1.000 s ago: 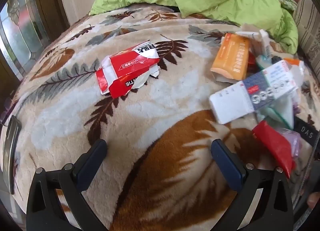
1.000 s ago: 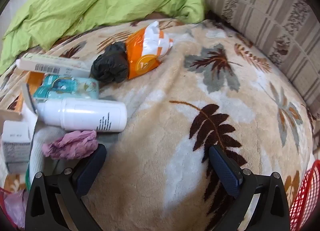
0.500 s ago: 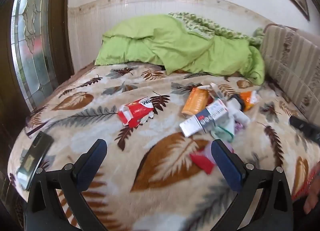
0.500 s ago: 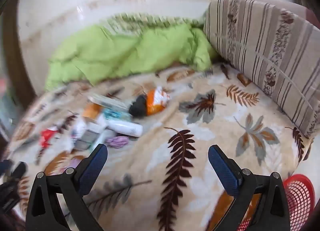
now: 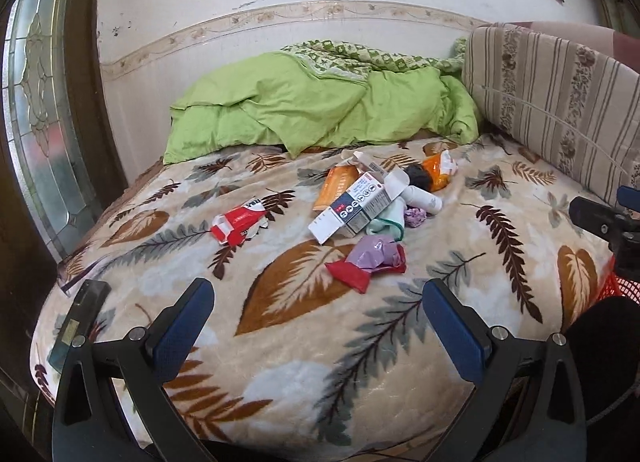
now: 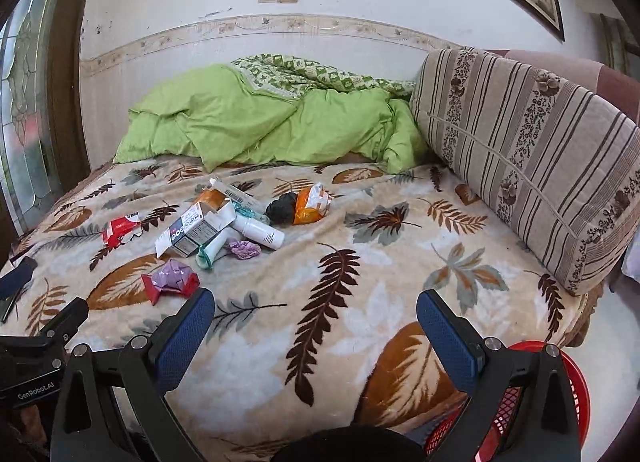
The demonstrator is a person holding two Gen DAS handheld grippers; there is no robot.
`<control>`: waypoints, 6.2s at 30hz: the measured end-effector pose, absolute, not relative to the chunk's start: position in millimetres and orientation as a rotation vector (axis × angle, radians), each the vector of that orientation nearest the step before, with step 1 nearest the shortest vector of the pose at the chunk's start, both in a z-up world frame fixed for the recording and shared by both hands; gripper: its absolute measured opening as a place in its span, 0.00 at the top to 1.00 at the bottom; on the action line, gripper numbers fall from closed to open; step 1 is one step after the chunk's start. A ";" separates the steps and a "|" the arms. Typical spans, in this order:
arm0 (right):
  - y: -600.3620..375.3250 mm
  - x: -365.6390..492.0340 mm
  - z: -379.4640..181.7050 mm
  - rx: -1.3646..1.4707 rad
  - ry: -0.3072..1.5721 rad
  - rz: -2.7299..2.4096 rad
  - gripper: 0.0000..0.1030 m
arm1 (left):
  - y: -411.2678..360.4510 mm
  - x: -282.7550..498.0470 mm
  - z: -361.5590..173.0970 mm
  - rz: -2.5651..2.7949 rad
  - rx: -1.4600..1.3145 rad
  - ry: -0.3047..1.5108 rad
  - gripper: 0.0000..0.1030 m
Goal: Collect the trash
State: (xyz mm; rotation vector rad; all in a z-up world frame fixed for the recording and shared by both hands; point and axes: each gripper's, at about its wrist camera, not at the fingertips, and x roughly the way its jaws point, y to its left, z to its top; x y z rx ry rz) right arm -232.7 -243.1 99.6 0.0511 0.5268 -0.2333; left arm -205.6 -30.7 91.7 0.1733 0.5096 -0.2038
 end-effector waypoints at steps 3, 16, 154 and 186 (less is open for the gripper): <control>-247.2 -234.6 98.6 0.068 0.522 -0.230 0.01 | -28.6 -205.9 90.3 -0.208 0.167 0.508 0.00; -244.8 -229.6 98.1 0.058 0.559 -0.221 0.01 | -23.7 -202.9 87.7 -0.203 0.152 0.524 0.00; -315.0 -160.8 65.5 0.645 0.808 0.109 0.69 | -100.8 -120.7 71.2 -0.630 0.050 0.774 0.55; -518.4 -397.5 76.6 0.823 0.625 -0.476 0.51 | -353.8 -254.9 104.4 -1.198 0.243 0.856 0.36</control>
